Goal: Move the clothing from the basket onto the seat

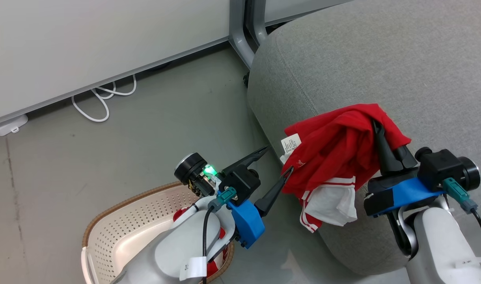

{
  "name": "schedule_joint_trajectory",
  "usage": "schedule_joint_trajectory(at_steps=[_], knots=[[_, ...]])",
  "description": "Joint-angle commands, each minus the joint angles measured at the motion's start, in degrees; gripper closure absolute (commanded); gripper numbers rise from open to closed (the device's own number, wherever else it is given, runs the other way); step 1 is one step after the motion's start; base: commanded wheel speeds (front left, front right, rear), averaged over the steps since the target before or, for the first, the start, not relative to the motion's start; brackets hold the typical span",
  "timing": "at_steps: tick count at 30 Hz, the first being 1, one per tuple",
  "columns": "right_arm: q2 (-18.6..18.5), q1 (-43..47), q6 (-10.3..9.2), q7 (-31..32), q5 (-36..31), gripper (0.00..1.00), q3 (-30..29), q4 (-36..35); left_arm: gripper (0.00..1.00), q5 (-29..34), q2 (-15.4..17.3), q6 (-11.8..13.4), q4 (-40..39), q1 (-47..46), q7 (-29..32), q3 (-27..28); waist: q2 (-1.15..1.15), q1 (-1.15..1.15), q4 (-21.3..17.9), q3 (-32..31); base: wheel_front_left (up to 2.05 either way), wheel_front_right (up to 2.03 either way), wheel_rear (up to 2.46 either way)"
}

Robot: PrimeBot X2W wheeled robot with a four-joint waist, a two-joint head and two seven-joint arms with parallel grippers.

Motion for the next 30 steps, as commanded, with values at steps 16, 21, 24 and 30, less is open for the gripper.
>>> schedule_joint_trajectory(at_steps=[16, 21, 24, 30], knots=[[-0.1, -4.5, 0.01, -0.3, -0.8, 1.00, -2.6, -2.4, 0.00, 1.0, 1.2, -0.1, -2.2, -0.6, -0.2, 1.4, 0.00, 0.00, 0.0, 1.9, 0.00, 0.00, 0.00], [-2.1, -12.4, 0.01, -0.3, 0.0, 1.00, -4.9, -4.4, 0.00, 2.1, 2.1, -0.1, -2.6, -2.8, -0.2, 2.2, 0.00, 0.00, 0.2, 6.4, 0.00, 0.00, 0.00], [-4.4, -19.3, 0.00, -0.3, 0.6, 1.00, -7.9, -5.7, 0.00, 3.0, 3.3, 0.0, -3.1, -5.0, -0.2, 2.7, 0.00, 0.00, 0.2, 10.5, 0.00, 0.00, 0.00], [-10.2, -32.8, 0.01, -0.3, 1.4, 1.00, -16.9, -8.5, 0.00, 4.8, 6.4, 0.3, -3.8, -9.9, 0.1, 3.5, 0.00, 0.00, -0.2, 19.4, 0.00, 0.00, 0.00]])
